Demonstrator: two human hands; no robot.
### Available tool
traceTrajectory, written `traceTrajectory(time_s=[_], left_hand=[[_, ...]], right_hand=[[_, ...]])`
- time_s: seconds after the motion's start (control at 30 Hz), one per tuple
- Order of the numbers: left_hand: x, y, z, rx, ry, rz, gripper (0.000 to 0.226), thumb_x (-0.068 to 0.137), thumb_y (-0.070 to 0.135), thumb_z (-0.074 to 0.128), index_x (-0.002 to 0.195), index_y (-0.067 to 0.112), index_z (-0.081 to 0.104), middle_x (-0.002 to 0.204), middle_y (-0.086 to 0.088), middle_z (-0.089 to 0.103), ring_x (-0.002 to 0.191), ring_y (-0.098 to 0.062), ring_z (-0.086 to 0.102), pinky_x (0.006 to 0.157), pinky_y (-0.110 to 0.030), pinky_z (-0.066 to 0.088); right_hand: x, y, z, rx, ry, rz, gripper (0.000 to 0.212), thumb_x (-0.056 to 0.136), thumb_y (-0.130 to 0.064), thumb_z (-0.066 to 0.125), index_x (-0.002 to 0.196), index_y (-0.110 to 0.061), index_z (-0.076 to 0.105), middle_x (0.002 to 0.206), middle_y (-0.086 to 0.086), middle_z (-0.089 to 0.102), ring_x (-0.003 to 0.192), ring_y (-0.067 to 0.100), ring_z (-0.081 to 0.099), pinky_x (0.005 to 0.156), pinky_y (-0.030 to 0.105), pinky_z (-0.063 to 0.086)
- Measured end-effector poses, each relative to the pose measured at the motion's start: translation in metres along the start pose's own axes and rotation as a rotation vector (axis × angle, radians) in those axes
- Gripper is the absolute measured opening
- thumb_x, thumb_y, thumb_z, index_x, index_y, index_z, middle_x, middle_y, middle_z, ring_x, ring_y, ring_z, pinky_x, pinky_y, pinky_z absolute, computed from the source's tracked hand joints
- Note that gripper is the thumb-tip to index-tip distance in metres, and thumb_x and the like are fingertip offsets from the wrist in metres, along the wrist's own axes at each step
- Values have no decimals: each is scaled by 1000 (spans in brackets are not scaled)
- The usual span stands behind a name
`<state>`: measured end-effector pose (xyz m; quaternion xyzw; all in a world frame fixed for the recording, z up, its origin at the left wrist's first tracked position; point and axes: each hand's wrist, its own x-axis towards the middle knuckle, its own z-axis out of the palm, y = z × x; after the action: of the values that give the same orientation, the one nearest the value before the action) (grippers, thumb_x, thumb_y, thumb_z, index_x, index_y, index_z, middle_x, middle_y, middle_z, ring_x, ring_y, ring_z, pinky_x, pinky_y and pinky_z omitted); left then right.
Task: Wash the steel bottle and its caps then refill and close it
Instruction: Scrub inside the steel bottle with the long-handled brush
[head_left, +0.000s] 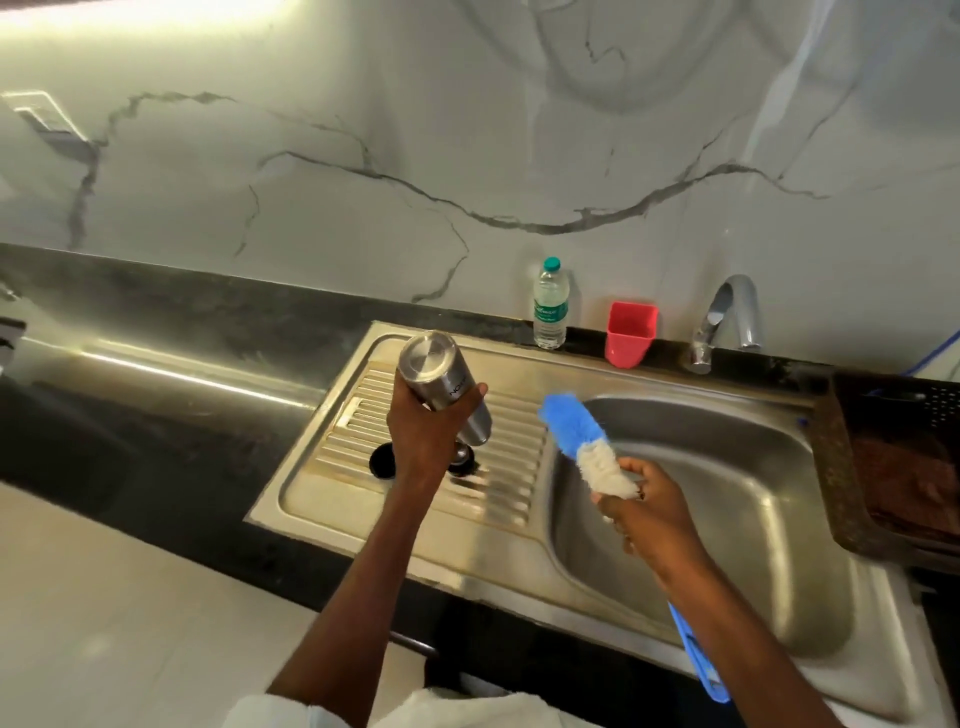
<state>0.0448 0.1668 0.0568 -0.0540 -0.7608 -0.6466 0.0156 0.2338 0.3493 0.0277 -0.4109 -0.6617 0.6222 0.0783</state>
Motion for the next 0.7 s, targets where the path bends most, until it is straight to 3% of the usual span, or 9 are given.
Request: traceTrajectory(time_s=[0.2, 0.3, 0.43, 0.7], left_hand=[[84, -13, -62, 27, 69, -9, 78, 66, 34, 101, 130, 31, 57, 115, 13, 72, 106, -6, 69, 94, -37, 59], [123, -29, -84, 61, 78, -33, 79, 62, 42, 101, 126, 40, 55, 117, 14, 71, 109, -11, 69, 98, -46, 59], [159, -52, -99, 113, 28, -48, 89, 55, 57, 96, 132, 37, 56, 125, 12, 71, 115, -15, 68, 99, -51, 59], [173, -82, -106, 99, -67, -69, 83, 67, 35, 99, 135, 39, 52, 130, 12, 68, 120, -13, 64, 98, -35, 56]], right_hand=[[22, -37, 79, -12, -104, -49, 42, 81, -10, 80, 119, -16, 65, 97, 13, 72, 56, 13, 55, 38, 17, 38], [32, -52, 115, -15, -133, -14, 35, 88, -6, 74, 118, -20, 63, 96, 15, 71, 50, 15, 50, 38, 20, 35], [42, -65, 147, -7, -135, 10, 35, 89, -7, 74, 118, -21, 62, 97, 15, 71, 49, 14, 49, 39, 20, 34], [44, -71, 180, -8, -117, 33, 33, 90, -9, 73, 116, -25, 62, 98, 10, 71, 54, 14, 51, 42, 21, 36]])
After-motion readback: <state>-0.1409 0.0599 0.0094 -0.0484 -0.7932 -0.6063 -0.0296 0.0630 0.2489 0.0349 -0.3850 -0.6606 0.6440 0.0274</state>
